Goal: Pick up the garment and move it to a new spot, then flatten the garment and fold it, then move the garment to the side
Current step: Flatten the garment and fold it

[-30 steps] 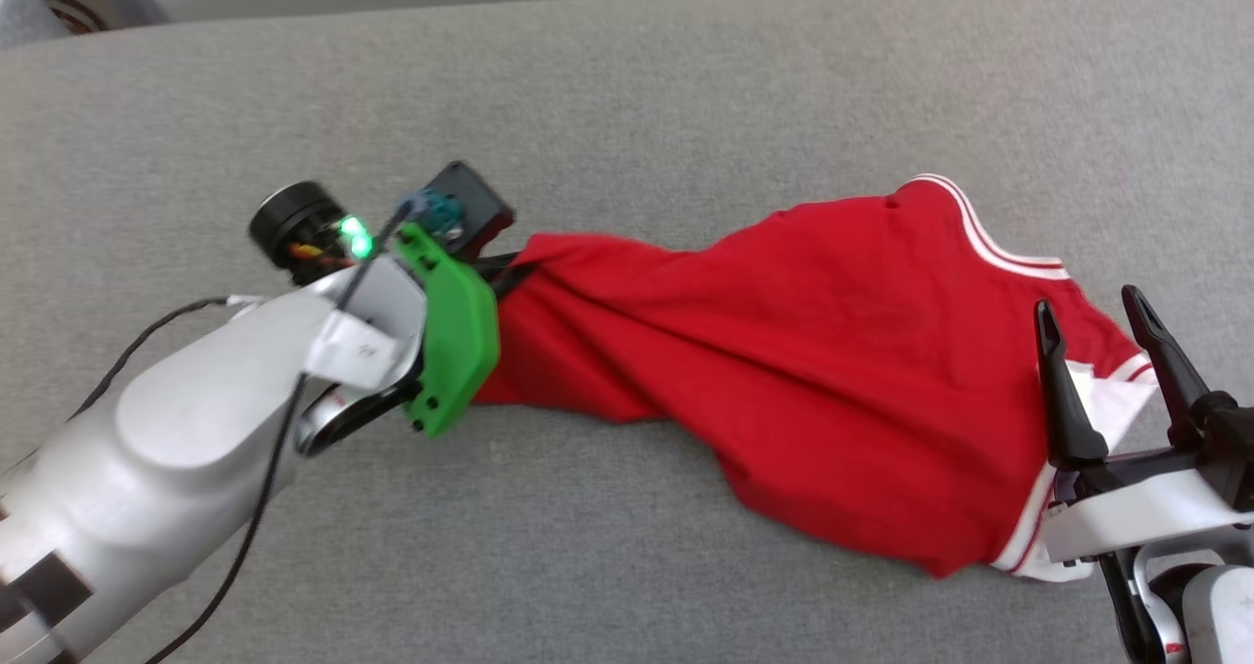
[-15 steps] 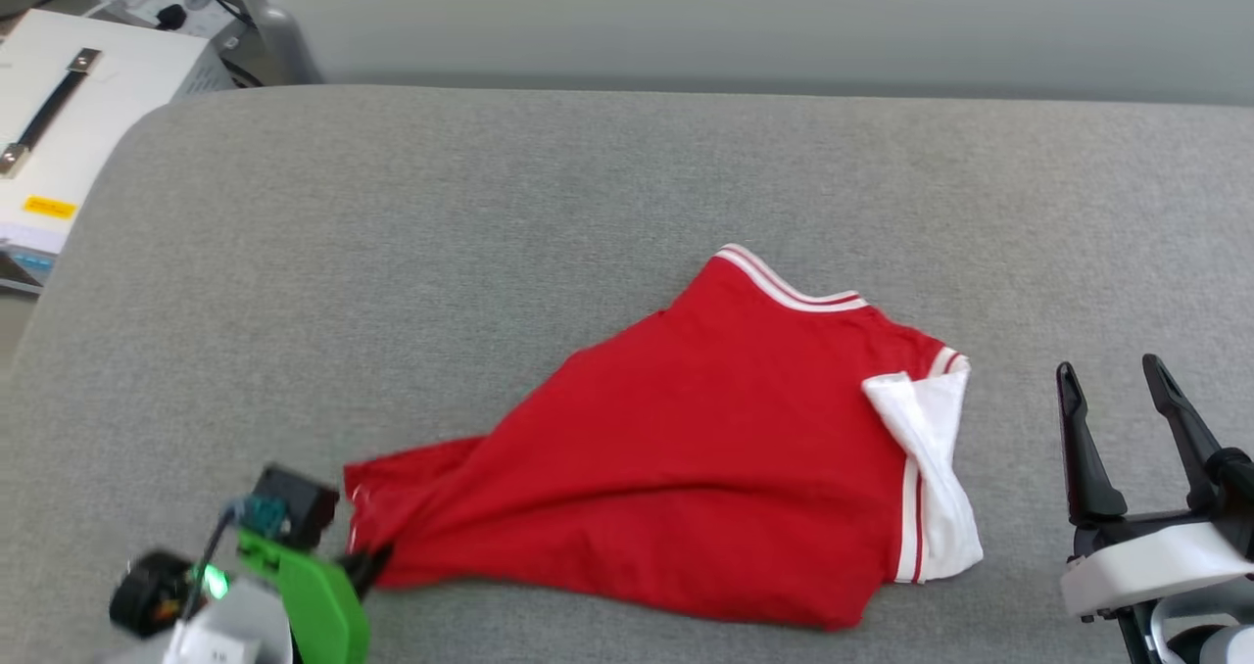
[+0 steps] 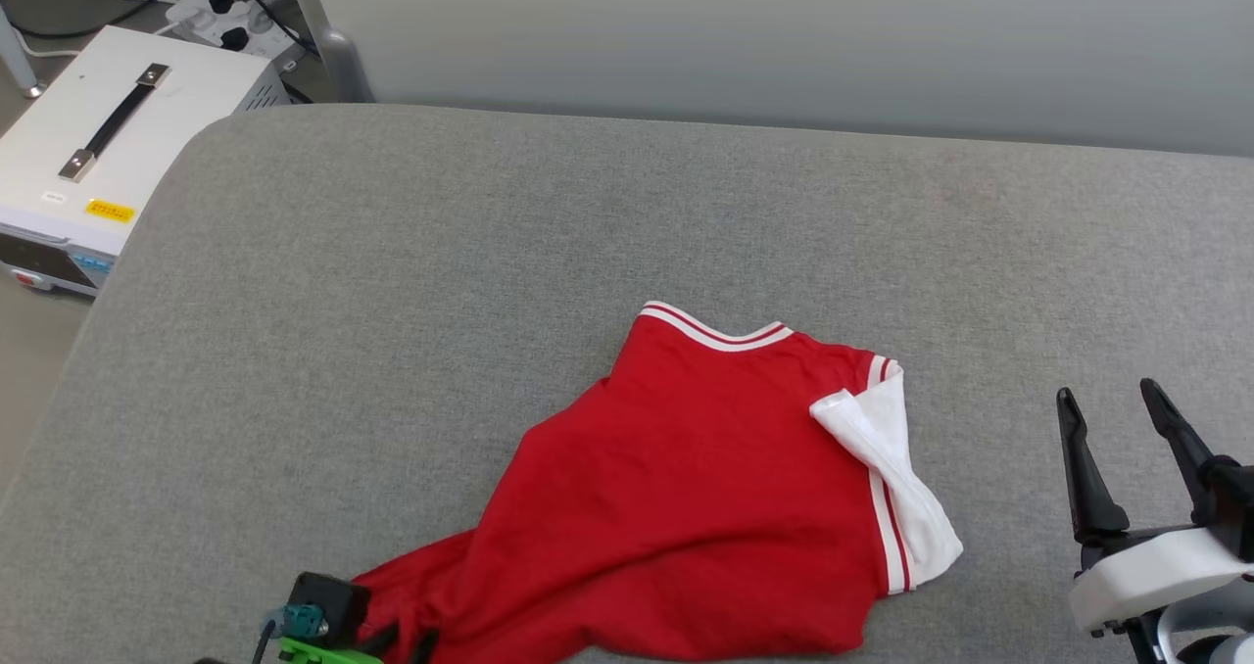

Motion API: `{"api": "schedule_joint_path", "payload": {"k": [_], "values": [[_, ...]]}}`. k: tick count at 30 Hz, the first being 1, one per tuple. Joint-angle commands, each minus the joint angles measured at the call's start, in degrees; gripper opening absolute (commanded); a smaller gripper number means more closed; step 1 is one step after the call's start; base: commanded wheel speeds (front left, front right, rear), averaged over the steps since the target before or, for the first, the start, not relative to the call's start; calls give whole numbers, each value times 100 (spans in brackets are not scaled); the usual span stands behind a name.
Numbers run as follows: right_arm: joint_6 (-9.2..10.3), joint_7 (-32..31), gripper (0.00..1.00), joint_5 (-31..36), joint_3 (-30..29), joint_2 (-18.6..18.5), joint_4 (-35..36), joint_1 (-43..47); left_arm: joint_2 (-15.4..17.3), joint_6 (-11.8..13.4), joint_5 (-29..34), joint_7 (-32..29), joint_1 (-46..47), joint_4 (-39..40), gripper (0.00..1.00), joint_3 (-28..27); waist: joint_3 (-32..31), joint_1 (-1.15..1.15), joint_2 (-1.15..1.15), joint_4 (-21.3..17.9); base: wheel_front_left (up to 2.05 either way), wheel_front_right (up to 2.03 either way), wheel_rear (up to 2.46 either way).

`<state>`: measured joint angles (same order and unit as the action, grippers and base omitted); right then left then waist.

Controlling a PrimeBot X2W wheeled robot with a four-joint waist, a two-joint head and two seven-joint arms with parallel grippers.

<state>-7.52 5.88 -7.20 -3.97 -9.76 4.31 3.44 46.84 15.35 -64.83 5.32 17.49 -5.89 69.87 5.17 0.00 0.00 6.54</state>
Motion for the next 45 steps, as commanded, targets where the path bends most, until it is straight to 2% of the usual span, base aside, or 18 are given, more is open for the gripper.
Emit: {"api": "schedule_joint_path", "payload": {"k": [1, 5, 8, 11, 14, 17, 23, 26, 33, 41, 42, 43, 44, 45], "values": [[3, -48, 100, 42, 40, -112, 57, -92, -58, 155, 198, 256, 83, -55, 100, -117, -52, 0, 0, 44, 0, 0, 0], [3, -239, 100, 7, 214, -464, 277, -405, -204, 662, 501, 837, 234, 42, 100, -581, -107, 0, 0, 113, 0, 0, 0], [3, -532, 100, -95, 457, -797, 430, -682, -305, 1040, 878, 948, 269, 200, 100, -963, -118, 0, 0, 176, 0, 0, 0], [3, -1038, 100, -320, 894, -1230, 515, -977, -533, 1391, 1483, 963, 172, 496, 100, -1615, -98, 0, 0, 241, 0, 0, 0], [3, -1629, 100, -650, 1429, -1680, 504, -1267, -781, 1622, 2145, 965, -104, 726, 100, -2225, -46, 0, 0, 281, 0, 0, 0], [3, -2422, 100, -1039, 2070, -2126, 461, -1547, -1066, 1747, 2776, 966, -438, 924, 100, -2818, 47, 0, 0, 313, 0, 0, 0], [3, -3879, 100, -1758, 3175, -2853, 411, -1952, -1580, 1717, 3739, 967, -843, 1071, 100, -3615, 273, 0, 0, 417, 0, 0, 0], [3, -4187, 100, -1997, 3486, -2992, 308, -2095, -1753, 1607, 4118, 967, -949, 1067, 100, -3823, 403, 0, 0, 484, 0, 0, 0], [3, -4207, 100, -2290, 4020, -3002, -337, -2251, -2311, 1298, 4667, 967, -984, 1067, 100, -4257, 765, 0, 0, 700, 0, 0, 0], [3, -3637, 100, -2304, 4469, -2765, -1167, -2243, -2828, 979, 5159, 967, -1021, 1058, 100, -4680, 948, 0, 0, 793, 0, 0, 0], [3, -3492, 95, -2269, 4456, -2743, -1193, -2265, -2875, 938, 5208, 967, -1045, 1048, 100, -4734, 936, 0, 0, 780, 0, 0, 0], [3, -3359, 25, -2218, 4434, -2725, -1197, -2295, -2909, 912, 5247, 967, -1070, 1042, 100, -4783, 914, 0, 0, 757, 0, 0, 0], [3, -3214, 0, -2159, 4402, -2709, -1191, -2326, -2947, 877, 5293, 967, -1107, 1030, 100, -4835, 875, 0, 0, 727, 0, 0, 0], [3, -3099, 0, -2127, 4354, -2694, -1184, -2343, -2975, 844, 5328, 967, -1137, 1017, 100, -4868, 841, 0, 0, 703, 0, 0, 0]]}}
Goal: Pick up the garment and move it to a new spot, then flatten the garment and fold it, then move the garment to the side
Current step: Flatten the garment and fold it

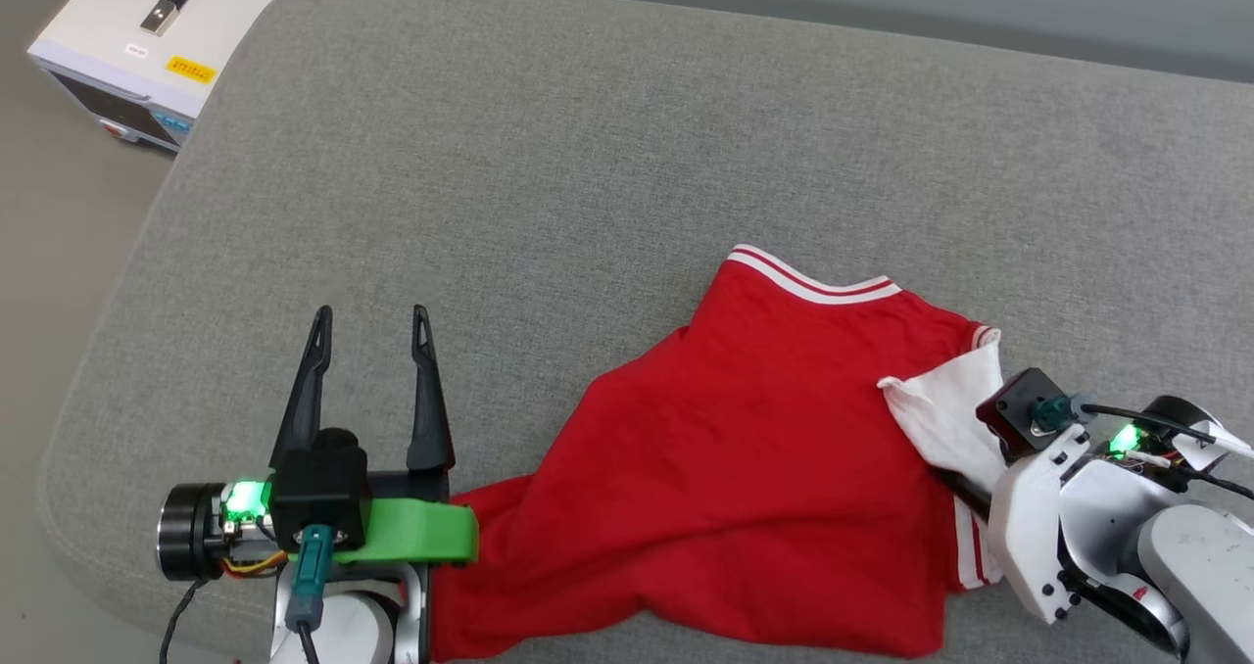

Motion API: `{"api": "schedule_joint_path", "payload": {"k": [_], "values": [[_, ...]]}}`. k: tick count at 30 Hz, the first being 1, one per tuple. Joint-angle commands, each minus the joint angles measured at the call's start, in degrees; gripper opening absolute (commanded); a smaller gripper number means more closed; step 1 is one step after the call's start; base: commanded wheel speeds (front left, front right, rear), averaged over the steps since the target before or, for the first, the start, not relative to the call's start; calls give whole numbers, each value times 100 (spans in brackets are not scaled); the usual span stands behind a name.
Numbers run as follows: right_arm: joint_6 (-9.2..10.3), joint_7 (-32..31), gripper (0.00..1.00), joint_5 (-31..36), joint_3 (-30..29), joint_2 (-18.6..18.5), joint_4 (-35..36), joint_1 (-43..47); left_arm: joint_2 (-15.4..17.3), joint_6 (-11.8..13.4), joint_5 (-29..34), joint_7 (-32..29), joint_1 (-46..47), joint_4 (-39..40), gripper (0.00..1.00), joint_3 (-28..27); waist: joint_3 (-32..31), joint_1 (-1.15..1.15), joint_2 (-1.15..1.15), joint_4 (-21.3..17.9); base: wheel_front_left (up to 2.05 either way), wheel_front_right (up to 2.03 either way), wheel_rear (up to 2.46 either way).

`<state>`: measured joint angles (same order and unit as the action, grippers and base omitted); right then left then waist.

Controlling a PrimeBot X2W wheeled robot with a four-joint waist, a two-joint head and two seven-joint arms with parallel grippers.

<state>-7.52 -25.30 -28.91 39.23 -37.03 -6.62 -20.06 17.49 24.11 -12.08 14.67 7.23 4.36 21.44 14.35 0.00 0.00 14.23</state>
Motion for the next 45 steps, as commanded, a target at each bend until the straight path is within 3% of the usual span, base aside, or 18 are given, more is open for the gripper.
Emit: {"api": "schedule_joint_path", "payload": {"k": [1, 6, 12, 18, 26, 29, 36, 38, 39, 45], "values": [[3, 179, 0, 81, -60, 65, -66, -24, -72, -70, 96, 32, -146, -21, 100, -67, -134, 0, 0, -107, 0, 0, 0], [3, 686, 0, 99, -720, 267, 147, -104, -174, -253, 248, 32, -287, -86, 100, -200, -392, 0, 0, -293, 0, 0, 0], [3, 1086, 0, -418, -1962, 746, 342, 200, -266, -442, 378, 32, -428, -142, 100, -318, -653, 0, 0, -490, 0, 0, 0], [3, 1416, 0, -849, -3361, 1209, 109, 826, -374, -614, 446, 32, -559, -213, 100, -411, -751, 0, 0, -612, 0, 0, 0], [3, 1795, 0, -1142, -4841, 1678, -690, 1594, -521, -800, 532, 32, -682, -269, 100, -552, -772, 0, 0, -688, 0, 0, 0], [3, 1952, 0, -1152, -5401, 1845, -1284, 1849, -585, -887, 586, 32, -719, -301, 100, -611, -791, 0, 0, -696, 0, 0, 0], [3, 2061, 0, -824, -5989, 2045, -2212, 2110, -672, -1010, 667, 33, -762, -340, 100, -703, -830, 0, 0, -703, 0, 0, 0], [3, 2105, 30, -700, -6044, 2092, -2340, 2110, -688, -1036, 687, 33, -777, -349, 100, -735, -844, 0, 0, -720, 0, 0, 0], [3, 2174, 100, -639, -6075, 2113, -2344, 2088, -694, -1051, 699, 33, -785, -355, 100, -753, -855, 0, 0, -729, 0, 0, 0], [3, 2833, 100, 70, -6234, 2071, -1654, 2076, -716, -1123, 766, 33, -821, -379, 100, -830, -945, 0, 0, -767, 0, 0, 0]]}}
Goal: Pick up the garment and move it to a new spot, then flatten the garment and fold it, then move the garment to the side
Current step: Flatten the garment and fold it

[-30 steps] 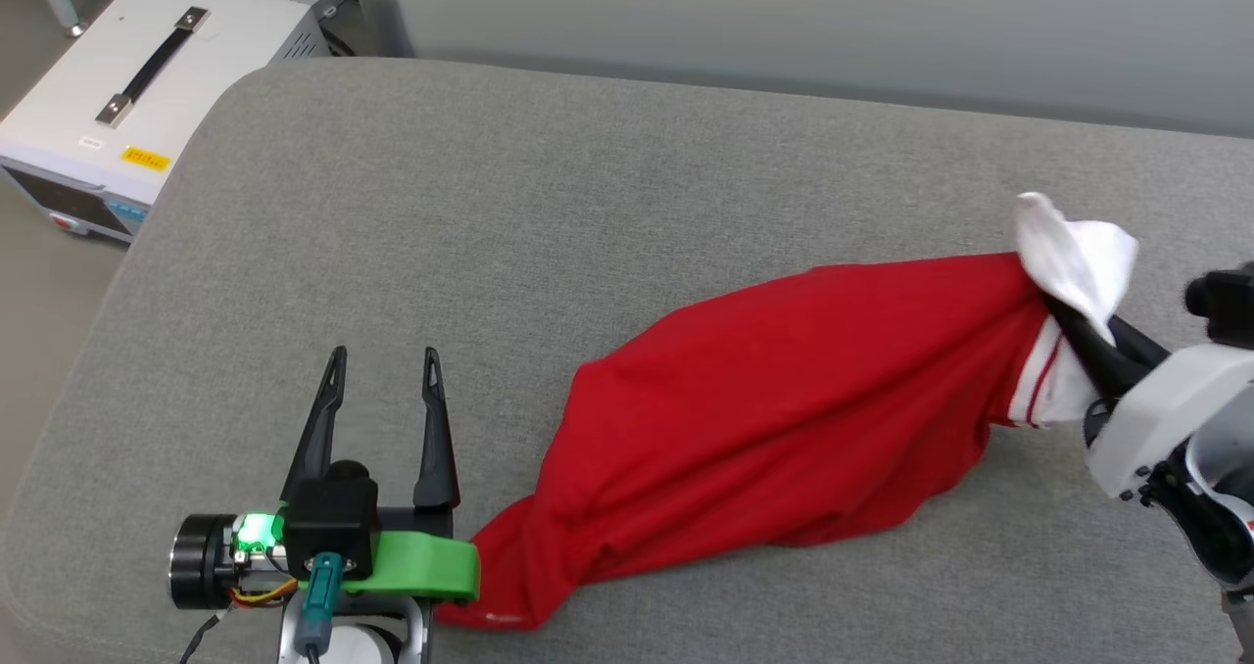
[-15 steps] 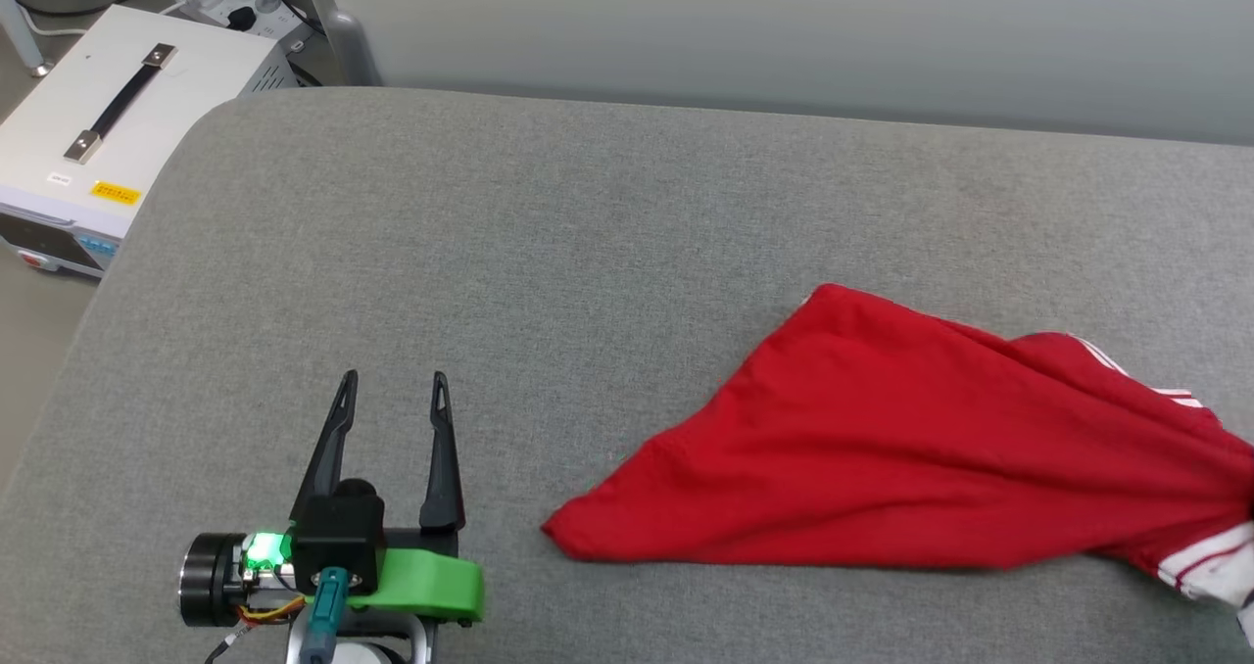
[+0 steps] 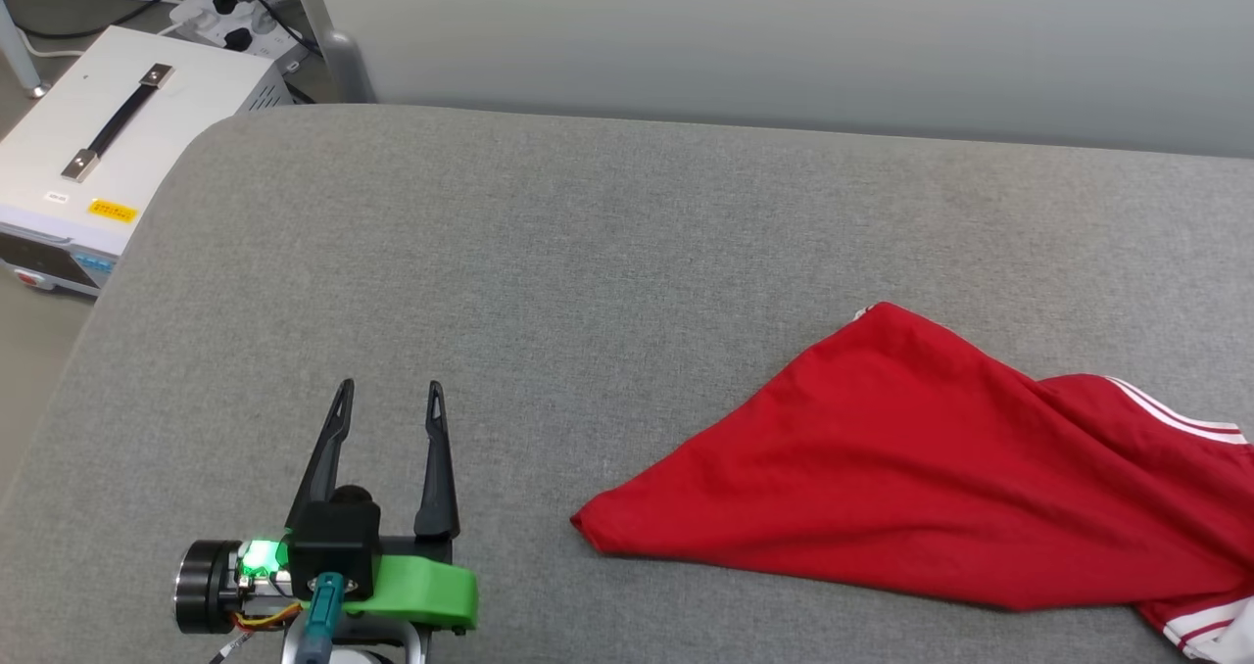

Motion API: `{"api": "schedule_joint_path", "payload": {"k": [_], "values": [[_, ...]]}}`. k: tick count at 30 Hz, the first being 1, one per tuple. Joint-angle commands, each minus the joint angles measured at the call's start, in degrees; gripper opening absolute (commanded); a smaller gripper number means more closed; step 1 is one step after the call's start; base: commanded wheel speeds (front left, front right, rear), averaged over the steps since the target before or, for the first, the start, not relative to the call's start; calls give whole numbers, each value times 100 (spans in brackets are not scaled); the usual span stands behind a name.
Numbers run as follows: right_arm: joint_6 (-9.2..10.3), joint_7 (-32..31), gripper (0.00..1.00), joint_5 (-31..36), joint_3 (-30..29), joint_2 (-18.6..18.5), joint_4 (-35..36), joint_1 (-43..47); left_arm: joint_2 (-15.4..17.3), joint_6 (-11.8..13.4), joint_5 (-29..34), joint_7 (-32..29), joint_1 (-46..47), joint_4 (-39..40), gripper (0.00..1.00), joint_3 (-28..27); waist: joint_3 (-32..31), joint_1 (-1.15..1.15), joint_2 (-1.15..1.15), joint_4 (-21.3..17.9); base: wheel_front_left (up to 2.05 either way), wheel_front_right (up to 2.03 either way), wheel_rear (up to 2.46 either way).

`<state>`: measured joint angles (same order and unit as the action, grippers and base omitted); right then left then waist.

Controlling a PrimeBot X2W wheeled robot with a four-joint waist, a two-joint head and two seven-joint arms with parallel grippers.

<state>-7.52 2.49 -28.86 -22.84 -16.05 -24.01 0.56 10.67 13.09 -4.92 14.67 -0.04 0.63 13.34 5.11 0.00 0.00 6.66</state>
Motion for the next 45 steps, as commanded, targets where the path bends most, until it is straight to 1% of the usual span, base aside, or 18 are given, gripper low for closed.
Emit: {"api": "schedule_joint_path", "payload": {"k": [1, 4, 6, 8, 10, 13, 16, 20, 22, 24, 26, 29, 34, 39, 42, 43, 44, 45], "values": [[3, 107, 100, 179, -77, -20, 272, 17, -39, -28, 58, 33, -104, -5, 100, -30, -33, 0, 0, -15, 0, 0, 0], [3, 144, 100, 601, -171, 6, 1086, 11, -54, -55, 87, 33, -137, 7, 100, -57, -61, 0, 0, -27, 0, 0, 0], [3, 57, 100, 845, -148, 3, 1639, -42, -68, -71, 107, 33, -147, 18, 100, -67, -66, 0, 0, -24, 0, 0, 0], [3, -145, 100, 1033, 6, -66, 2183, -150, -87, -89, 128, 33, -139, 27, 100, -69, -58, 0, 0, -9, 0, 0, 0], [3, -443, 100, 1178, 261, -214, 2645, -308, -106, -106, 151, 33, -119, 39, 100, -70, -29, 0, 0, 11, 0, 0, 0], [3, -1138, 100, 1189, 894, -607, 3078, -602, -128, -142, 189, 33, -68, 67, 100, -60, 69, 0, 0, 60, 0, 0, 0], [3, -1974, 100, 1034, 1650, -1187, 3208, -889, -151, -188, 220, 33, 8, 80, 100, -44, 183, 0, 0, 129, 0, 0, 0], [3, -3063, 100, 515, 2436, -1789, 3074, -1237, -201, -218, 244, 33, 103, 86, 100, -36, 340, 0, 0, 230, 0, 0, 0], [3, -3613, 100, 207, 2808, -2125, 2870, -1411, -242, -229, 253, 33, 153, 93, 100, -30, 444, 0, 0, 289, 0, 0, 0], [3, -4047, 100, -33, 3101, -2374, 2655, -1551, -275, -241, 260, 33, 194, 96, 100, -26, 542, 0, 0, 342, 0, 0, 0], [3, -4363, 100, -256, 3341, -2520, 2413, -1705, -305, -250, 267, 33, 234, 102, 100, -24, 649, 0, 0, 392, 0, 0, 0], [3, -4591, 100, -432, 3676, -2641, 2042, -1948, -351, -270, 280, 33, 321, 106, 100, -10, 824, 0, 0, 481, 0, 0, 0], [3, -4585, 100, -349, 4357, -2687, 1340, -2303, -429, -295, 305, 33, 481, 110, 100, 20, 1119, 0, 0, 635, 0, 0, 0], [3, -4681, 100, -561, 5232, -2673, 666, -2271, -486, -305, 314, 33, 582, 84, 100, 26, 1259, 0, 0, 730, 0, 0, 0], [3, -4572, 100, -737, 5491, -2655, 460, -2323, -495, -299, 318, 33, 579, 59, 100, -6, 1238, 0, 0, 719, 0, 0, 0], [3, -4446, 9, -777, 5531, -2646, 410, -2382, -494, -295, 320, 33, 569, 44, 100, -24, 1206, 0, 0, 703, 0, 0, 0], [3, -4330, 0, -789, 5565, -2645, 389, -2442, -493, -293, 322, 33, 560, 30, 100, -37, 1173, 0, 0, 690, 0, 0, 0], [3, -3862, 0, -826, 5597, -2646, 397, -2718, -484, -309, 334, 33, 548, 4, 100, -58, 1022, 0, 0, 642, 0, 0, 0]]}}
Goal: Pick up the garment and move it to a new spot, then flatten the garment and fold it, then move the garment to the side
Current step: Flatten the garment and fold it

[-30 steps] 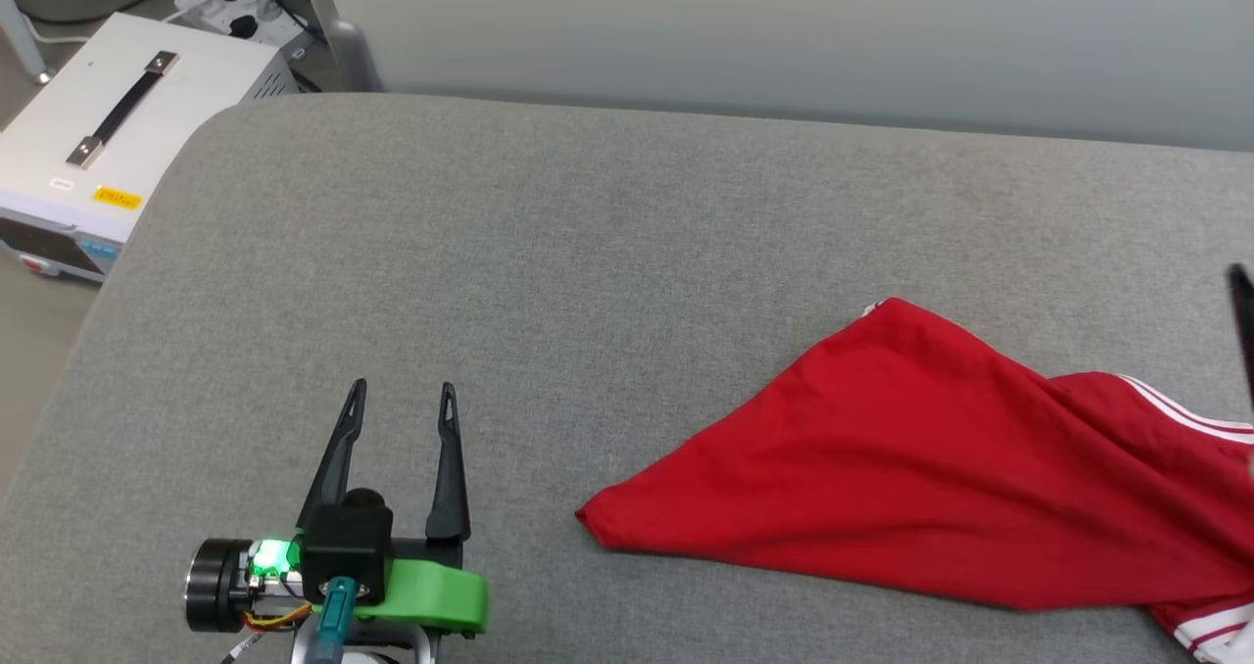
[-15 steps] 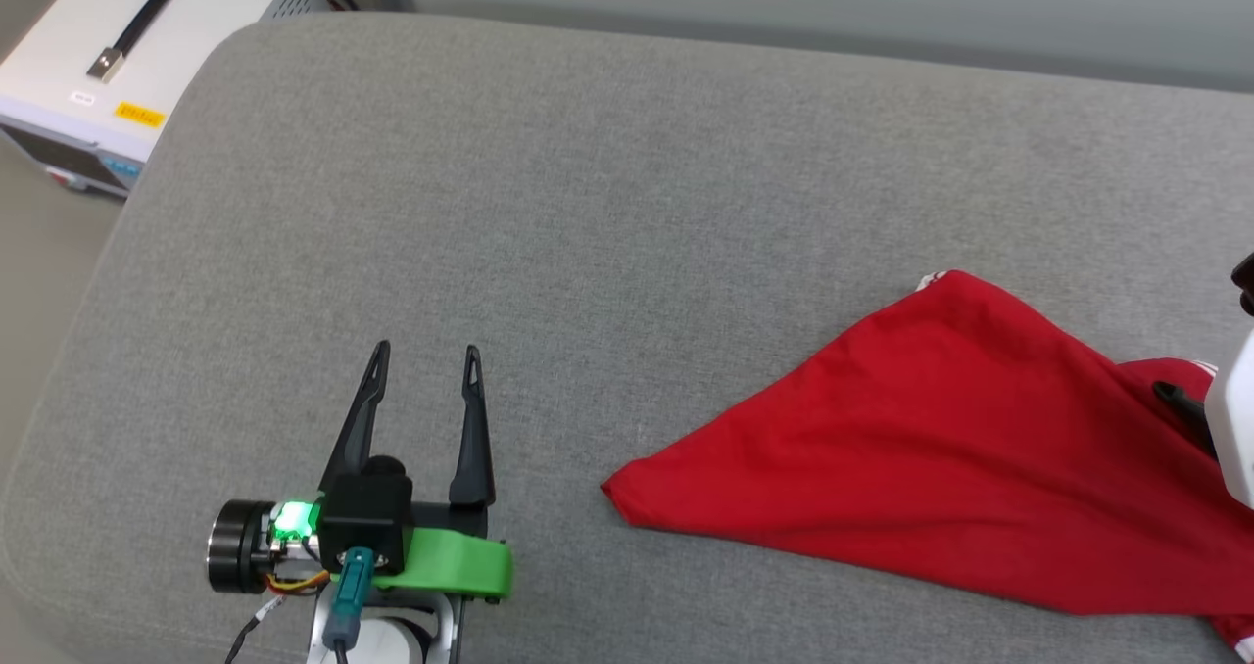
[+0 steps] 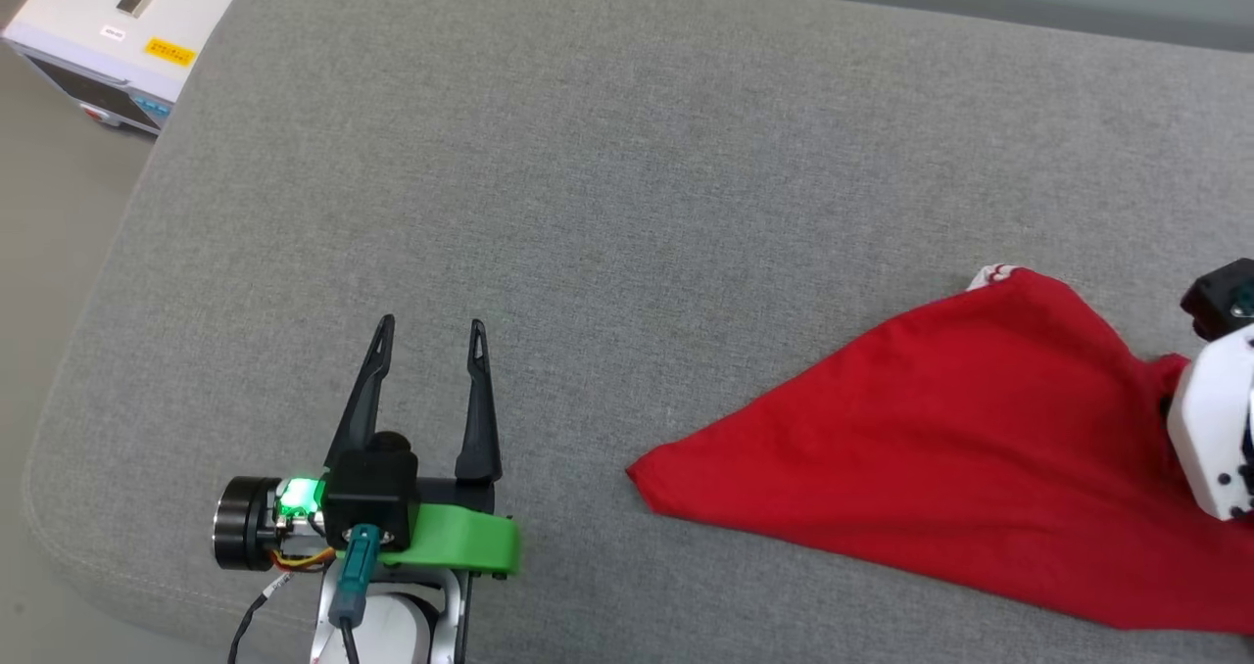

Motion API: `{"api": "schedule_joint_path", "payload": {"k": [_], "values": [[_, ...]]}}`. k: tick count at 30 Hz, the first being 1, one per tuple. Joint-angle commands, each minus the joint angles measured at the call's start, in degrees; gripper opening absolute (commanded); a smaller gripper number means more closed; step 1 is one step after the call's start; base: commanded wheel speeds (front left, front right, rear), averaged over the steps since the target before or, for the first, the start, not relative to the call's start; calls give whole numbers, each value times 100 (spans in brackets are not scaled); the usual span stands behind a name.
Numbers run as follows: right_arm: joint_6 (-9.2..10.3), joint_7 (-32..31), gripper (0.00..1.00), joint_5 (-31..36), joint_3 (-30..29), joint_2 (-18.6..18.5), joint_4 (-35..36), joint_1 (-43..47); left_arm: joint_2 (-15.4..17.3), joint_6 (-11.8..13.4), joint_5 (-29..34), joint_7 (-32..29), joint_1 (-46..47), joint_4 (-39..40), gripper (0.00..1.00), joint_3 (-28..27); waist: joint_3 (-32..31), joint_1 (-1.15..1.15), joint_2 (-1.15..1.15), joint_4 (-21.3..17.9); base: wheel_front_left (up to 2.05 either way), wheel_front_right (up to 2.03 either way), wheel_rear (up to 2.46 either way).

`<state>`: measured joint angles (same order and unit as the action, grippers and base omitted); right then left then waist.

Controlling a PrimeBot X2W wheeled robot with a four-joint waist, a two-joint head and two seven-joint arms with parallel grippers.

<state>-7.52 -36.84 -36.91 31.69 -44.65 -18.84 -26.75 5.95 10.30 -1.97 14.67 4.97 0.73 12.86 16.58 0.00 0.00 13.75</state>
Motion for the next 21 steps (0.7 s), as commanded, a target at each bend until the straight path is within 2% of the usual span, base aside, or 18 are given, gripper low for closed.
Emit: {"api": "schedule_joint_path", "payload": {"k": [1, 6, 11, 16, 21], "values": [[3, 226, 0, -2, 147, 214, -93, -74, -11, -33, 44, 33, 40, -13, 100, -12, -185, 0, 0, -76, 0, 0, 0], [3, 896, 0, 59, 69, 334, 248, -507, 1, -39, 52, 33, -79, -26, 100, -35, -497, 0, 0, -109, 0, 0, 0], [3, 1255, 0, 176, 61, 541, 661, -873, -1, -48, 60, 33, -157, -11, 100, -35, -632, 0, 0, -51, 0, 0, 0], [3, 1548, 0, 368, 225, 916, 951, -1308, 8, -33, 63, 33, -211, 37, 100, -78, -633, 0, 0, 56, 0, 0, 0], [3, 1984, 0, 554, 337, 1286, 923, -1728, 0, -24, 74, 33, -207, 79, 100, -96, -570, 0, 0, 179, 0, 0, 0]]}}
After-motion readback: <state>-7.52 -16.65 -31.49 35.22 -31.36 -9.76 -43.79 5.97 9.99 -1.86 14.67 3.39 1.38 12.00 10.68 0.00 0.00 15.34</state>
